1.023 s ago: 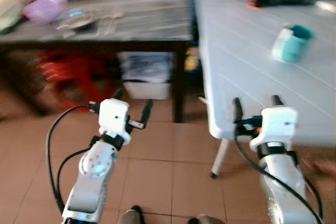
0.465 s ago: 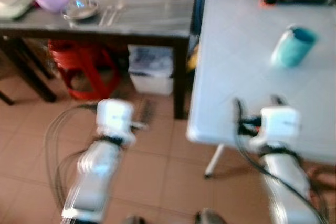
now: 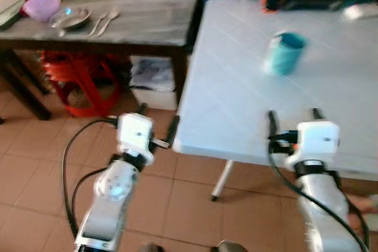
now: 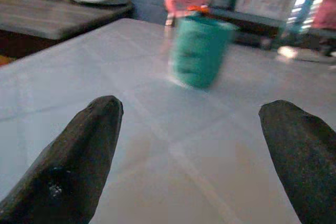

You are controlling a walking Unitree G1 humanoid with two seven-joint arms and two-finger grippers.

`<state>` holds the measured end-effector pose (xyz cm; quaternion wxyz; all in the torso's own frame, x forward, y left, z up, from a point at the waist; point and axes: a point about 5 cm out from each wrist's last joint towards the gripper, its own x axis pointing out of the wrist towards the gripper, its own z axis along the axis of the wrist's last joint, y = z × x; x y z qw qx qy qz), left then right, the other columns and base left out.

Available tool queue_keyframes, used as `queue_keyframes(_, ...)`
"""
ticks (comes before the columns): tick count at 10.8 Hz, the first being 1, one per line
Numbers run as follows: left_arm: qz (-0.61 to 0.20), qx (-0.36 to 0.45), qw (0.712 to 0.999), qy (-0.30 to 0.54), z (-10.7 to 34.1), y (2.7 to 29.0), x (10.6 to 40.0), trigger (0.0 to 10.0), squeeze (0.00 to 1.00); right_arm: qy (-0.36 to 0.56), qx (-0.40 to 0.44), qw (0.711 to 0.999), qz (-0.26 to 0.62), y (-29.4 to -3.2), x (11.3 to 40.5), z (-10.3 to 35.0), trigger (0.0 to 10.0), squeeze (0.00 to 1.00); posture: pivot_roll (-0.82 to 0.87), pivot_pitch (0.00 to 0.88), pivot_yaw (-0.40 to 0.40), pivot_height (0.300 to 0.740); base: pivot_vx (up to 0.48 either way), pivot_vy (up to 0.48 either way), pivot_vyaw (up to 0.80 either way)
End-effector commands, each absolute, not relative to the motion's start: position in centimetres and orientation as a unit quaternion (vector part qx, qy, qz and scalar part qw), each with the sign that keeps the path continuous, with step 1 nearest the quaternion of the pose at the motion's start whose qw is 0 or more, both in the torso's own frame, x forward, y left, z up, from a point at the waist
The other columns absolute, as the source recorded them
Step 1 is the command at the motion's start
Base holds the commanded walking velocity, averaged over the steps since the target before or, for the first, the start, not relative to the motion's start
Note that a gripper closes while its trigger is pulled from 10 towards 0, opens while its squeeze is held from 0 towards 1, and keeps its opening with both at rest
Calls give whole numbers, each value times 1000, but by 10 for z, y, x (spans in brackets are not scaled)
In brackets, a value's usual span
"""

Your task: Setting the table

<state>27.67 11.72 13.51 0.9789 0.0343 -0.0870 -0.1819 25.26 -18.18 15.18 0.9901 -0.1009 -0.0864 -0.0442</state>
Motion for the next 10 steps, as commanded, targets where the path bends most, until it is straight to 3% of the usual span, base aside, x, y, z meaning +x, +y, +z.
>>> queue_keyframes(1, -171, 42, 981, -80, 132, 126, 276, 10000, 0, -91, -96, 991, -38, -177, 252, 153, 10000, 0, -155, 167, 41, 740, 0, -277, 0)
queue_keyframes(7, -174, 21, 981, -82, 133, 124, 278, 10000, 0, -84, -78, 992, -50, -180, 252, 151, 10000, 0, -161, 167, 42, 740, 0, 0, 0)
queue_keyframes(10, -174, 19, 981, -82, 134, 124, 280, 10000, 0, -84, -76, 992, -50, -180, 253, 152, 10000, 0, -161, 170, 42, 740, 0, 0, -800)
